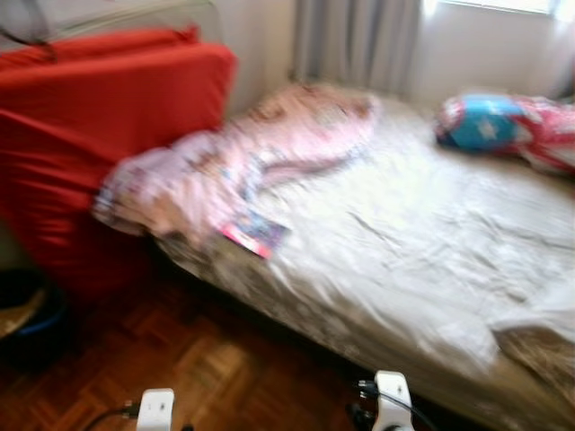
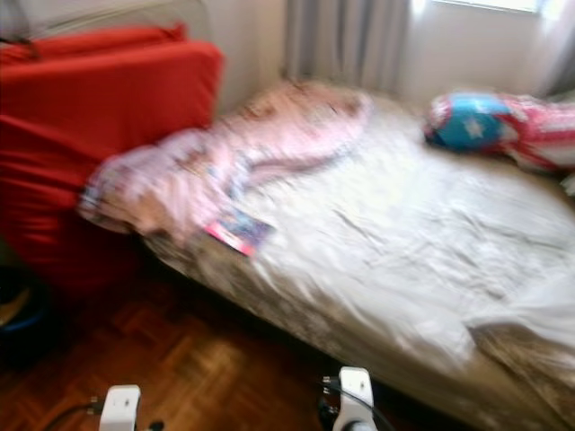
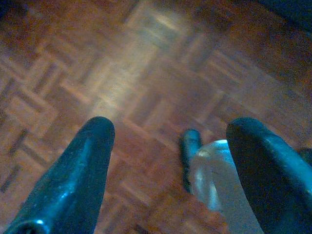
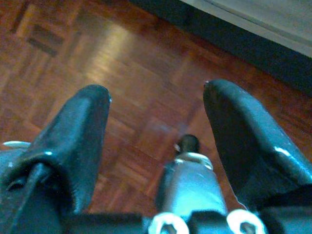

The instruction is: Clean up the room

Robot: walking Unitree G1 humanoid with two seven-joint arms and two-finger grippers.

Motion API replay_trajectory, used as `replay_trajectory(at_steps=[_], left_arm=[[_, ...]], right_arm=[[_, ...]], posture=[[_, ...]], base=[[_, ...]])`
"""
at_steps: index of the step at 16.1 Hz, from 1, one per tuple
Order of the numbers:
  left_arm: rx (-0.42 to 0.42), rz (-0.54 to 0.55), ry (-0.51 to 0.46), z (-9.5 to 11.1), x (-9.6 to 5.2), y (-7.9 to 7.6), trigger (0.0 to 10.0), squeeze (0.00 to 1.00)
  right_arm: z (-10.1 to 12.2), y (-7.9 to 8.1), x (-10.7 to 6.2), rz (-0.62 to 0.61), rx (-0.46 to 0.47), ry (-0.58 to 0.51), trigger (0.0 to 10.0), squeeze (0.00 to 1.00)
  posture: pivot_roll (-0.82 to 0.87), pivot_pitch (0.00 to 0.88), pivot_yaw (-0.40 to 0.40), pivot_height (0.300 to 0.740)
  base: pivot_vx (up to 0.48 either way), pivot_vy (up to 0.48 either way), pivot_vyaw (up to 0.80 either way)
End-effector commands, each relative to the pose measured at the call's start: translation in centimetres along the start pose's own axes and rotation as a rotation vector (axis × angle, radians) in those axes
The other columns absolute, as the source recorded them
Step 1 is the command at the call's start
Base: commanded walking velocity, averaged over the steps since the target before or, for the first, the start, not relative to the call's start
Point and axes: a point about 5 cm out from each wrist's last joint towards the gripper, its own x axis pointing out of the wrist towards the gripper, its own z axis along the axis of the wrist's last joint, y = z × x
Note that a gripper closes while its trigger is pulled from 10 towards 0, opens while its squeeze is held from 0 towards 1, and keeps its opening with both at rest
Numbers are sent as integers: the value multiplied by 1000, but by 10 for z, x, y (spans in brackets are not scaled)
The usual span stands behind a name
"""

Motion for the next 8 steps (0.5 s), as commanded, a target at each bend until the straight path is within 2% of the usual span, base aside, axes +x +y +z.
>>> replay_trajectory(at_steps=[1, 8], left_arm=[[13, -8, 11, -3, 0, -1, 10000, 0], [13, -14, 20, -5, -1, -4, 10000, 0]], right_arm=[[2, -1, 0, -5, 3, -7, 10000, 0], [2, -2, 0, -4, -5, -3, 10000, 0]], posture=[[52, 0, -28, 740], [49, 0, -31, 740]], base=[[0, -322, 0], [0, -320, 0]])
